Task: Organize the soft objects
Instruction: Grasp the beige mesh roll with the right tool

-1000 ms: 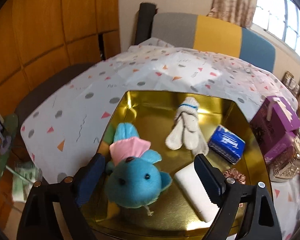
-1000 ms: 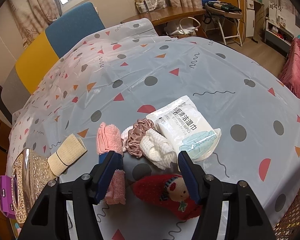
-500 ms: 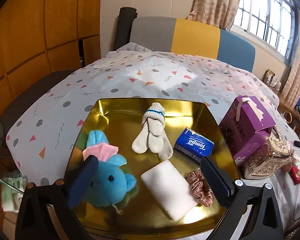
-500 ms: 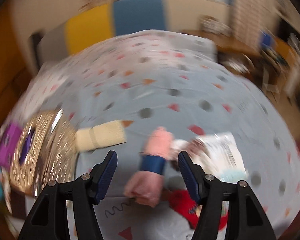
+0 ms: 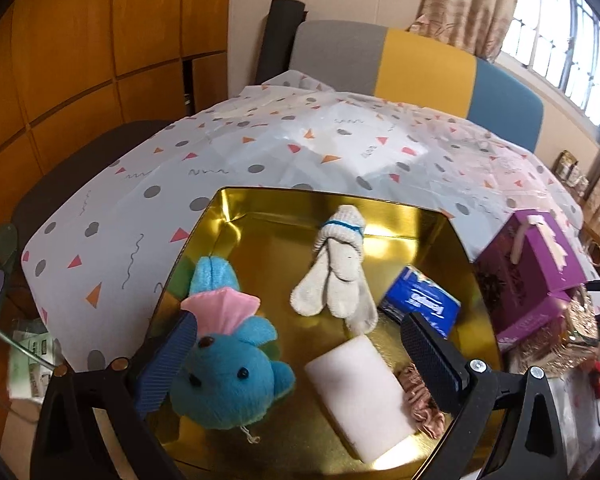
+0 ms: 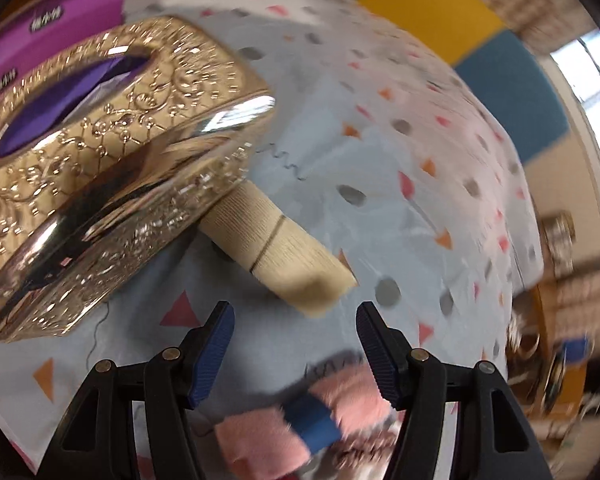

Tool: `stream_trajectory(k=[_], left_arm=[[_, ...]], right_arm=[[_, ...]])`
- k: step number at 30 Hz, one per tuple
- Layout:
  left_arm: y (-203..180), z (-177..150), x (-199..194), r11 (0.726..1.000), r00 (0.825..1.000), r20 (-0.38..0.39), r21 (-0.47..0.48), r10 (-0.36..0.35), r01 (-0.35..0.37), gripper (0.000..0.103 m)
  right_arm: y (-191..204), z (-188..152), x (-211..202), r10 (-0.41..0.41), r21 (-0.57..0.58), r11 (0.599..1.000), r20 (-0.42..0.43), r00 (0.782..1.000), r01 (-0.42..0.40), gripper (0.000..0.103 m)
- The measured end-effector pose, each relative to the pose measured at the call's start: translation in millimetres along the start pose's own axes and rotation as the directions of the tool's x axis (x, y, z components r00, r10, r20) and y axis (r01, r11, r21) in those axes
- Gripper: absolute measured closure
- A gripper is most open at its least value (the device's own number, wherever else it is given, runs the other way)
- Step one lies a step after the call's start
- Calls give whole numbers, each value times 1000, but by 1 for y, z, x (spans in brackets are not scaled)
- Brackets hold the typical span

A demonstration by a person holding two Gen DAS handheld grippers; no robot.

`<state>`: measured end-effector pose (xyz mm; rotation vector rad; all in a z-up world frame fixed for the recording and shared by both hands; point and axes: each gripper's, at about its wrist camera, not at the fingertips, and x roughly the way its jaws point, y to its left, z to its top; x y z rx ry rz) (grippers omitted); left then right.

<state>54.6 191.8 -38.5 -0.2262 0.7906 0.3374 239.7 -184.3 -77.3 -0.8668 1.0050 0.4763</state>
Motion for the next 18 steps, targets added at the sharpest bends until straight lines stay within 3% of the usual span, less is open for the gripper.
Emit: stream_trajectory(k=[6, 9, 11, 14, 15, 18], left_arm=[[-3, 3, 14, 999, 998, -32, 8, 49, -49, 1], [-4, 3, 18, 998, 997, -38, 14, 66, -66, 1], [-6, 4, 20, 997, 997, -44, 16, 70, -69, 1], [-8, 2, 22, 998, 997, -51, 18, 62, -61, 1], [-9, 1, 23, 998, 997, -56, 19, 55, -54, 1], [-11, -2, 21, 999, 998, -56, 20, 41, -40, 1]], right_arm=[[-1, 23, 30, 34, -179, 983, -34, 999, -40, 39], [0, 29, 47, 54, -212, 975, -53, 997, -64, 39], [-2, 31, 56, 82, -191, 977, -53, 995, -91, 41], [-15, 31, 58, 172, -69, 982, -44, 984, -175, 60], [-19, 28, 57, 168, -38, 985, -41, 985, -170, 65], [-31, 12, 58, 158, 61, 986, -68, 985, -154, 67]])
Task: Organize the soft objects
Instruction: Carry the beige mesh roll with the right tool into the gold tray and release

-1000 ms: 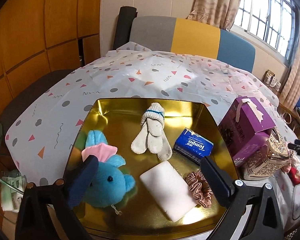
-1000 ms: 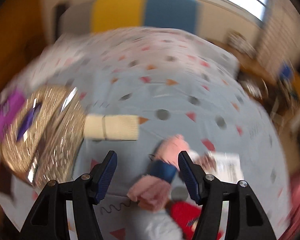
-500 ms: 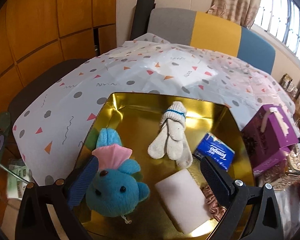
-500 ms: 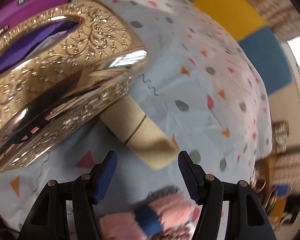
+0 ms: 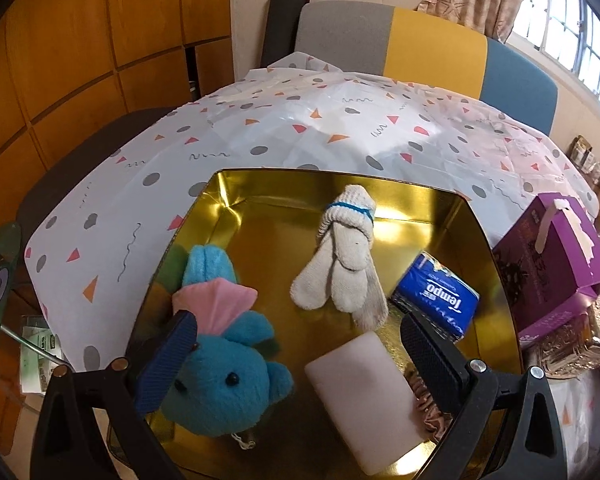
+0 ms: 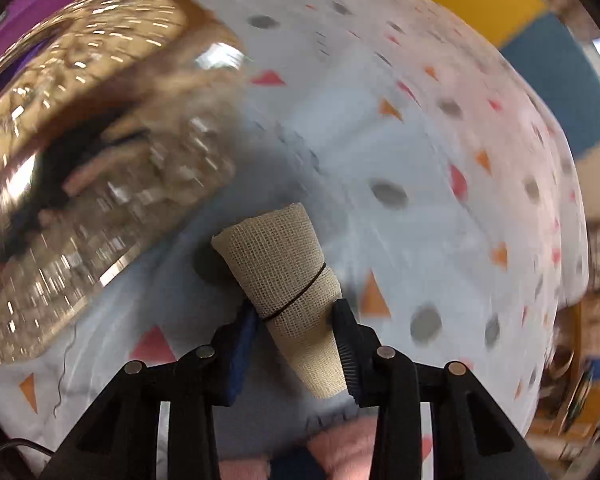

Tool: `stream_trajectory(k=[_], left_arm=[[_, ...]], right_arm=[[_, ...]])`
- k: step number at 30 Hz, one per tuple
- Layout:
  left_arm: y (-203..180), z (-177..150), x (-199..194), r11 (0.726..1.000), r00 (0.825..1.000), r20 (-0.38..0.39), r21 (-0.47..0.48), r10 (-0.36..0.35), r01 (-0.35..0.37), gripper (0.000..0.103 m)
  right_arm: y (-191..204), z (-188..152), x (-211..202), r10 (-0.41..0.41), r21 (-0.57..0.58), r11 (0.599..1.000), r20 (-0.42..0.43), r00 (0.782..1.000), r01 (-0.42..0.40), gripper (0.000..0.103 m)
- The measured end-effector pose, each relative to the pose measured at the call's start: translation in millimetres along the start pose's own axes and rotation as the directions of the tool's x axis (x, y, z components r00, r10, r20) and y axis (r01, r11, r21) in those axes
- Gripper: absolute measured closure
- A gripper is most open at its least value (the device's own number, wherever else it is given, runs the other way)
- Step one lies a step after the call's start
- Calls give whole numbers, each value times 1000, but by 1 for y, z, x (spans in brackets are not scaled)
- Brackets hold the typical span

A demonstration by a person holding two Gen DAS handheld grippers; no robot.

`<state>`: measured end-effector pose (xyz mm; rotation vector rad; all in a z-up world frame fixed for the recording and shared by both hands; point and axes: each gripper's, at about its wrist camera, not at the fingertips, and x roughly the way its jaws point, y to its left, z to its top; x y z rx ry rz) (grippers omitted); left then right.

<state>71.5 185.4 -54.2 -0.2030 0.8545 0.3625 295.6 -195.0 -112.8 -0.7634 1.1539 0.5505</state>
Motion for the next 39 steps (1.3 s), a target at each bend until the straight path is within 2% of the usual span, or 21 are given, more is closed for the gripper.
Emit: stream_trajectory(k=[2, 5, 10, 13, 17, 20, 26, 39], left_arm=[[-1, -2, -2, 1000, 1000, 4, 3, -8, 8, 1], [-4, -3, -7, 1000, 1000, 13, 16, -17, 17, 1], [-11, -7, -20, 998, 999, 31, 60, -22, 20, 1], [-14, -9, -28, 997, 999, 41, 74, -34, 31, 1], [-18, -13, -40, 994, 997, 63, 98, -46, 40, 1], [-18, -15, -46, 993, 996, 71, 106, -56, 48, 1], [-12, -18, -54, 993, 994, 83, 102, -65, 57, 1], [1, -26, -66, 993, 992, 93, 90, -89, 80, 1]], right_arm=[[-11, -10, 0, -6, 91, 996, -18, 1000, 8, 67], [-31, -25, -4, 11, 267, 964, -13, 1000, -7, 68], [-51, -40, -6, 28, 519, 854, 30, 999, -39, 68], [-57, -41, -10, 10, 609, 792, 61, 998, -45, 69], [-62, -25, -23, -30, 657, 752, 97, 995, -41, 71], [-56, -24, -43, -53, 667, 743, 130, 990, -48, 71], [-41, -11, -81, -83, 647, 760, 192, 978, -63, 71], [7, 37, -159, -134, 569, 817, 348, 928, -96, 73]])
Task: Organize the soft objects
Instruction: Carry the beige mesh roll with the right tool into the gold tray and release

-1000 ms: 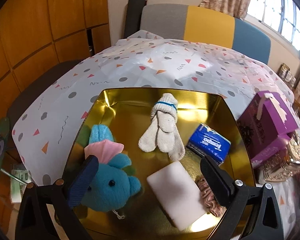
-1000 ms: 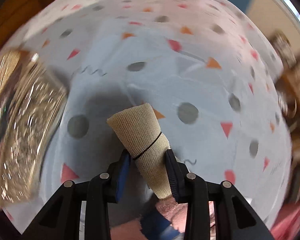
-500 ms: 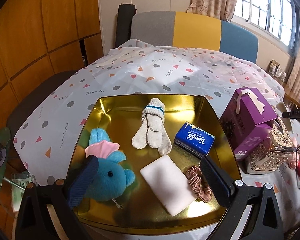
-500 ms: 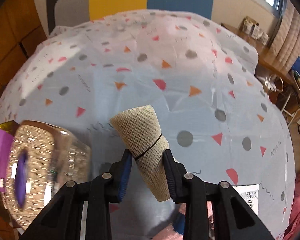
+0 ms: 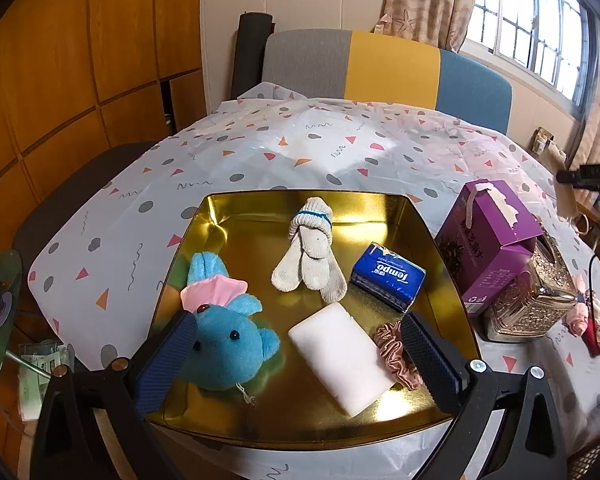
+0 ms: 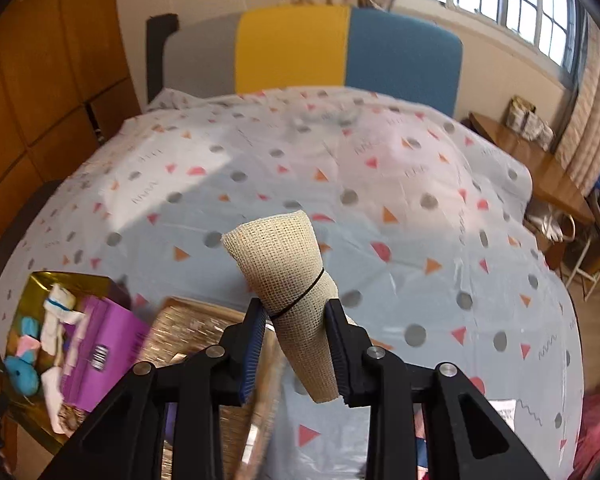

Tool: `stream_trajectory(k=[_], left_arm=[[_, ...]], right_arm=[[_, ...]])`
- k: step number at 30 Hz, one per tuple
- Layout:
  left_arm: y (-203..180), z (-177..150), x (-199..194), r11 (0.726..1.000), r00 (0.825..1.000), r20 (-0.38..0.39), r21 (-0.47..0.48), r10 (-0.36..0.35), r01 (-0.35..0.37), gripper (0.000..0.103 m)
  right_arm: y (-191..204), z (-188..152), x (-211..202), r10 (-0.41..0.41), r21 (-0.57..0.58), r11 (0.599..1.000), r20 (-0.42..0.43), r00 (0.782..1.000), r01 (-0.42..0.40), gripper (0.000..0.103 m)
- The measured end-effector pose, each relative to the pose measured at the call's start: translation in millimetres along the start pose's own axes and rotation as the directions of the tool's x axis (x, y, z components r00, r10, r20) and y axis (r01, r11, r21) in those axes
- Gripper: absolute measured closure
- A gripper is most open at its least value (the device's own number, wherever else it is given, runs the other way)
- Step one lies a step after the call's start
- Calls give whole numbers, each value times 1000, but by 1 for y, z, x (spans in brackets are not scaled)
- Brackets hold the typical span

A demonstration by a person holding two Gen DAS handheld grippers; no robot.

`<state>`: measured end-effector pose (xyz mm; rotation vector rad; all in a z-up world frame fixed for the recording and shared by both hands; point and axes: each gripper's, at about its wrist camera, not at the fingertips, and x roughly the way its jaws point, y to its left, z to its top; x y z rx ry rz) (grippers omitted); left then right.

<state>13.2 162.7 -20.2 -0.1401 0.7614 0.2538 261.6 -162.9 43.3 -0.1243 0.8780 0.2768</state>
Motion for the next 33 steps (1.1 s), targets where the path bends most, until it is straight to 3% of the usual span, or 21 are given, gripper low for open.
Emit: stream_trajectory(k=[8, 18, 26, 33], left_arm=[[8, -5, -3, 1000, 1000, -2, -18, -9, 8, 1], [23, -10, -5, 999, 1000, -2, -46, -8, 8, 1], [36, -16, -3, 997, 1000, -12, -73, -6, 5, 1], [50, -20, 1, 994, 1000, -28, -111, 1, -4, 1]], right_arm=[[51, 18, -28, 81, -54, 996, 67, 994, -78, 73], [139, 22, -53, 223, -177, 963, 101, 969, -203, 73], [204, 2, -47, 352, -237, 912, 33, 935, -335, 73], [246, -25, -15, 450, -192, 868, -84, 889, -457, 73]])
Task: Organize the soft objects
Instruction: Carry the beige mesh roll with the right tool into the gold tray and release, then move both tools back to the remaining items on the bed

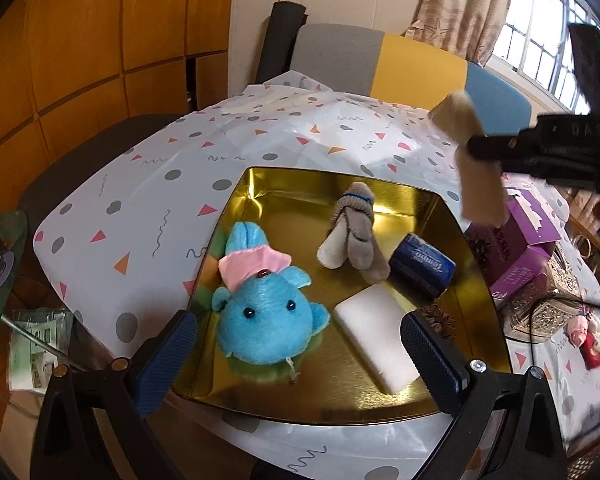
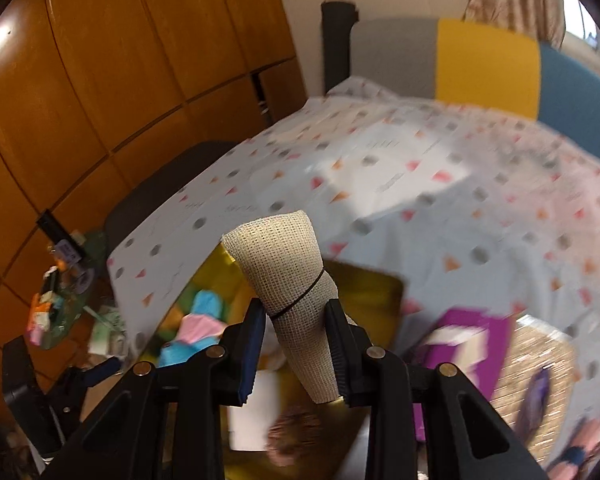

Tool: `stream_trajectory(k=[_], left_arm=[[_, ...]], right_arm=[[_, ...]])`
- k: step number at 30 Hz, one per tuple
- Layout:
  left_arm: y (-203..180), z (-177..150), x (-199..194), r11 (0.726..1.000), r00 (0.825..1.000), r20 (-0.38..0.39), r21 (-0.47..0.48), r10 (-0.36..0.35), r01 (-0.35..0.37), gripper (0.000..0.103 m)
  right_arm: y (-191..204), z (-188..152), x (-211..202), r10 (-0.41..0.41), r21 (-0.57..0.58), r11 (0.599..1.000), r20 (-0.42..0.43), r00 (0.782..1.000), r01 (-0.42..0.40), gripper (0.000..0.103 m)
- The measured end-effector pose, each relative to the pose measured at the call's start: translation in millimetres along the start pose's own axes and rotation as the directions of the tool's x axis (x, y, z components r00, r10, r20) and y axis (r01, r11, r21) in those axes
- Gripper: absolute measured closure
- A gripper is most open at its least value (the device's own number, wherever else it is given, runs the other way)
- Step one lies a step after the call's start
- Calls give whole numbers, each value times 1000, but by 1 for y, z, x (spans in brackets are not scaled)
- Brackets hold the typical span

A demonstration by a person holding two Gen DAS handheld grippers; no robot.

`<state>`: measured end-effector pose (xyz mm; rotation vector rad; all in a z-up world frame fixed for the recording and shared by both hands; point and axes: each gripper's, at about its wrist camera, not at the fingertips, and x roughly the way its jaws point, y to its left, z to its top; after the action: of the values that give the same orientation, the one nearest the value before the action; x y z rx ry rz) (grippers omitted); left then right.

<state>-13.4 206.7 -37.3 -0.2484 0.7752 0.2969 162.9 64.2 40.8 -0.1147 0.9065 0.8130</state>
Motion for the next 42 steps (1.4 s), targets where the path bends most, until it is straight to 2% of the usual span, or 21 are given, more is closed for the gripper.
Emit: stream_trajectory(k=[5, 8, 13, 16, 18, 20, 21, 24, 26, 27, 28, 35, 42], left_arm=[[9, -1, 2, 1000, 1000, 0, -24, 8, -8, 1], [17, 0, 3, 999, 1000, 0, -45, 19, -19, 1], [31, 0, 4, 995, 999, -1, -89, 42, -42, 1], [34, 0, 4, 994, 999, 2, -97, 53, -52, 1], [34, 0, 4, 994, 999, 5, -96, 49, -48, 1], [33, 1, 3, 995, 999, 6, -87, 51, -51, 1], [32, 1, 3, 995, 999, 8, -85, 52, -52, 1], [30, 3, -1, 995, 999, 16, -82, 52, -51, 1], [28, 4, -3, 996, 998, 26, -71, 60, -58, 1], [27, 5, -5, 996, 997, 34, -67, 66, -63, 1], [27, 5, -7, 996, 997, 40, -65, 68, -66, 1], [20, 6, -10, 997, 997, 42, -46, 61, -59, 1], [12, 4, -12, 999, 998, 39, -28, 44, -43, 1]], right_arm=[[10, -15, 36, 108, 95, 990, -75, 991, -100, 73], [12, -19, 61, 132, 154, 981, -116, 984, -113, 73], [15, -21, 93, 91, 172, 983, -157, 983, -64, 70], [17, -23, 101, 40, 134, 991, -171, 985, -17, 68], [16, -25, 105, 34, 129, 992, -180, 983, -11, 68], [15, -26, 106, 18, 125, 992, -181, 983, 5, 65], [14, -27, 107, 19, 126, 992, -181, 983, 4, 61], [12, -30, 105, 49, 135, 991, -184, 982, -25, 55], [12, -31, 101, 58, 129, 991, -175, 983, -35, 42], [13, -33, 96, 61, 124, 991, -169, 984, -40, 32], [14, -34, 91, 61, 114, 993, -159, 985, -43, 28], [23, -41, 48, -11, 11, 1000, -63, 998, 12, 28], [22, -55, 15, -107, -55, 993, 10, 994, 108, 28]])
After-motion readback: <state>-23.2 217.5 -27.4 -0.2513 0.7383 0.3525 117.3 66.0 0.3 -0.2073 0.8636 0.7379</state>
